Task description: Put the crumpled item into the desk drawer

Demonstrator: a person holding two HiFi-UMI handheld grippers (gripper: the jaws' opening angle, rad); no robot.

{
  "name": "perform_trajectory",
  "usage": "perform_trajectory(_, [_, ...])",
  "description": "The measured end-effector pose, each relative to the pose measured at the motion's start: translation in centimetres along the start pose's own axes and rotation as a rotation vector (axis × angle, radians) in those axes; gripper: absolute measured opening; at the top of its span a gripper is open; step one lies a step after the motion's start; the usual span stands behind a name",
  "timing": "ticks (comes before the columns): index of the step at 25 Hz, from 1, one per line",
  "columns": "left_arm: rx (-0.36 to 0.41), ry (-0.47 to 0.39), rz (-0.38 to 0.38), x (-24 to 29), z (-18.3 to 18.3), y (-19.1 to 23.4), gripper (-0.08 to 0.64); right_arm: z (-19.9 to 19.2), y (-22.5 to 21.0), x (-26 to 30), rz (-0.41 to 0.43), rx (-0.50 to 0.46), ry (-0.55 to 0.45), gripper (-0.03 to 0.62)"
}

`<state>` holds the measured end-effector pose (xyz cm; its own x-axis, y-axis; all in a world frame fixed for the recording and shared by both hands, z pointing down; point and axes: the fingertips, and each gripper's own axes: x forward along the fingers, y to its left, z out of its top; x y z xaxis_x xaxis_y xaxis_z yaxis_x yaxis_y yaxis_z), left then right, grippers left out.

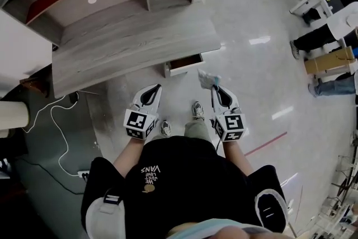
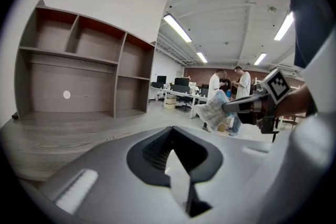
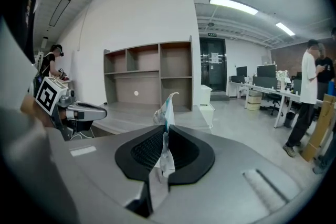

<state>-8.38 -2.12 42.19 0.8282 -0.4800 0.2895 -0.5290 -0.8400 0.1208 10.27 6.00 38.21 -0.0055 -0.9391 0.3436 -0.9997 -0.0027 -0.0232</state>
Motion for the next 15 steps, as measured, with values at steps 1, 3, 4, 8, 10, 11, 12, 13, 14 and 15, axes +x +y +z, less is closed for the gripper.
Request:
perform_trajectory(1, [0.002,0.007,0.024,0.4,-0.1,0.4,0.054,0.0,-0.3,0.7,0.019,-0.012,0.009,0.020])
perform_trajectory(3, [-0.008,0.017,0.069,1.1,-0.3,1.1,0.054,0.1,-0.8,2.1,0.057,-0.043,0.030,0.020])
perform_trajectory(4, [-0.019,0.018,0.085,1.5,-0.4,1.4,0.054,0.1,-1.1,2.8,0.075,-0.060,0.043,0.020])
perform_trajectory(8, [-0.068,0.028,0.126,3.1,-1.4,2.3,0.054,-0.2,-2.0,5.2,0.132,-0.103,0.085,0.020])
perform_trajectory(10, [-0.081,0.035,0.145,4.1,-2.2,2.7,0.054,-0.6,-2.6,6.4,0.154,-0.110,0.104,0.020])
perform_trajectory(11, [-0.084,0.038,0.153,4.6,-2.5,2.8,0.054,-0.9,-3.0,6.9,0.160,-0.113,0.113,0.020])
perform_trajectory(12, [-0.085,0.043,0.160,5.1,-2.9,3.0,0.054,-1.1,-3.4,7.5,0.165,-0.115,0.121,0.020])
perform_trajectory(13, [-0.085,0.047,0.165,5.6,-3.3,3.2,0.054,-1.3,-3.8,8.0,0.168,-0.117,0.127,0.020])
perform_trajectory(14, [-0.084,0.052,0.169,6.1,-3.6,3.4,0.054,-1.6,-4.1,8.6,0.170,-0.119,0.132,0.020])
perform_trajectory(15, [-0.083,0.057,0.170,6.5,-4.0,3.5,0.054,-1.8,-4.3,9.2,0.173,-0.122,0.137,0.020])
